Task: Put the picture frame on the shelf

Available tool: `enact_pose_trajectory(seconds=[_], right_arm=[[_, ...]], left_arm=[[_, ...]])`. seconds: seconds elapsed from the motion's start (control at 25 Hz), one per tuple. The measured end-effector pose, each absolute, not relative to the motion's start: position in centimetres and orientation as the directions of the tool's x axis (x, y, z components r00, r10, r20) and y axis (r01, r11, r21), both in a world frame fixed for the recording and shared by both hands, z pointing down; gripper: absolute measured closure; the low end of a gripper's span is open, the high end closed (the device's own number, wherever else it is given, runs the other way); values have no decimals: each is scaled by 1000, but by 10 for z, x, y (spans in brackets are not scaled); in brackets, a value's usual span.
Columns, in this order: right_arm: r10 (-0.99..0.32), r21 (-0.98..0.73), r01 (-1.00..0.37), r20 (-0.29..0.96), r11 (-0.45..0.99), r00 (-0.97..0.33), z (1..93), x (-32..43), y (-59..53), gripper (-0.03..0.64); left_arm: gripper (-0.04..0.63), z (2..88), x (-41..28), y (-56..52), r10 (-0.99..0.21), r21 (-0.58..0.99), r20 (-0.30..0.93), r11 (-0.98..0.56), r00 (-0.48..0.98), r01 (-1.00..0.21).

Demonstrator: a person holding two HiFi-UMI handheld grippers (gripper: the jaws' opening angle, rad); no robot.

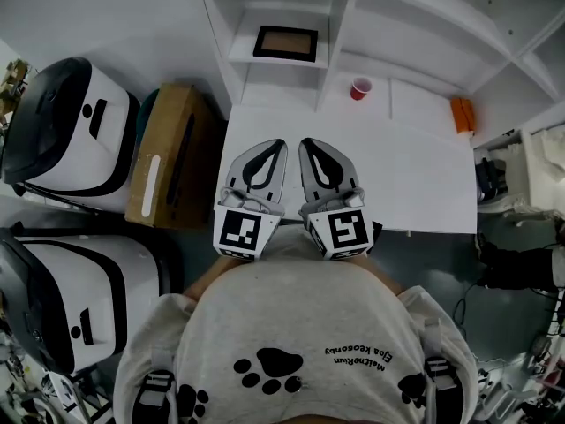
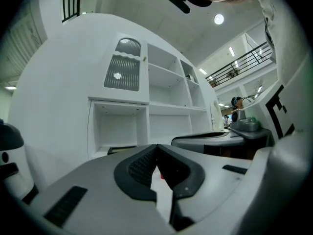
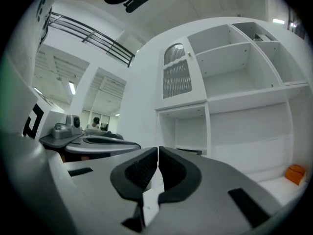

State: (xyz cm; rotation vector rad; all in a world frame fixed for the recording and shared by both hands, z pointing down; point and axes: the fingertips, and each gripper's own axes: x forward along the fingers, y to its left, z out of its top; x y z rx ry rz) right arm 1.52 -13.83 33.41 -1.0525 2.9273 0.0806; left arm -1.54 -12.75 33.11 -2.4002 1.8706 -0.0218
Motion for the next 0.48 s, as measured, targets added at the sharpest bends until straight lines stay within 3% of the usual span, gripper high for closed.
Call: enact_pose_trajectory(seconds=[0.48], right_arm=[[-622, 26, -623, -32, 782, -782, 339, 13, -142, 578]], left_arm=[[575, 344, -17, -128, -966, -102, 26, -260, 259, -960]])
